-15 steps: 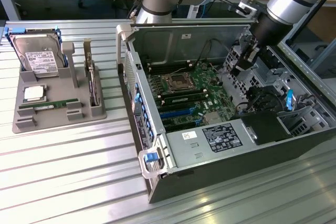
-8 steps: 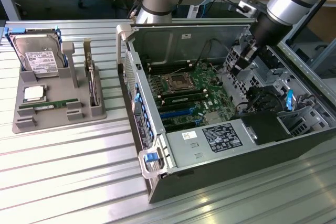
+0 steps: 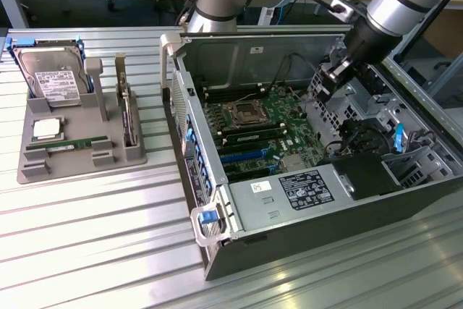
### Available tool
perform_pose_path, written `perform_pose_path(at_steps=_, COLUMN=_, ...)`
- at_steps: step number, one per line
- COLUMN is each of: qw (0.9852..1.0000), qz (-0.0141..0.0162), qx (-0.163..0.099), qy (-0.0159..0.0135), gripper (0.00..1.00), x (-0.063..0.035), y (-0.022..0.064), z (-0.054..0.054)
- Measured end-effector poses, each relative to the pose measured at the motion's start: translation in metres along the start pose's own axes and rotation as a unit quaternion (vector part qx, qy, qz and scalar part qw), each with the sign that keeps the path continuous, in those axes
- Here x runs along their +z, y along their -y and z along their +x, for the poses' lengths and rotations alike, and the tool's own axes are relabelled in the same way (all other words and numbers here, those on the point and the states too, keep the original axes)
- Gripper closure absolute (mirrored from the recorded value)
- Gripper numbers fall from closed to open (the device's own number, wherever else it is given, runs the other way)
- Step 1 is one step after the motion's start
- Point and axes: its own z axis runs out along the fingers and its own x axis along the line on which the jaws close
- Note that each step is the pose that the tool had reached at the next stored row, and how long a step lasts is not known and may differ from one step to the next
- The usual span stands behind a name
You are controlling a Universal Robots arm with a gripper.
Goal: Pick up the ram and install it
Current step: 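Press down the ram until it locks into place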
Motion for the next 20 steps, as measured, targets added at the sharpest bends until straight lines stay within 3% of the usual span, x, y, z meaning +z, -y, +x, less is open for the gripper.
perform_pose_path(at_steps=3, qw=0.9995, qz=-0.0016, qx=0.032, qy=0.0041, gripper=0.9, x=0.0004, y=0.0001, z=0.0)
perform_pose_path(at_steps=5, qw=0.9981, qz=-0.0032, qx=0.061, qy=0.0079, gripper=0.9, x=0.0009, y=0.0001, z=0.0)
perform_pose_path(at_steps=6, qw=0.9966, qz=-0.0043, qx=0.082, qy=0.0106, gripper=0.9, x=0.0011, y=0.0001, z=-0.0001)
perform_pose_path(at_steps=10, qw=0.9922, qz=-0.0066, qx=0.123, qy=0.0161, gripper=0.9, x=0.0017, y=0.0002, z=-0.0001)
perform_pose_path(at_steps=14, qw=0.985, qz=-0.0092, qx=0.171, qy=0.0223, gripper=0.9, x=0.0021, y=0.0003, z=-0.0001)
perform_pose_path(at_steps=15, qw=0.9842, qz=-0.0094, qx=0.175, qy=0.0229, gripper=0.9, x=0.0022, y=0.0003, z=-0.0001)
perform_pose_path(at_steps=20, qw=0.9842, qz=-0.0095, qx=0.176, qy=0.0229, gripper=0.9, x=0.0022, y=0.0003, z=-0.0001)
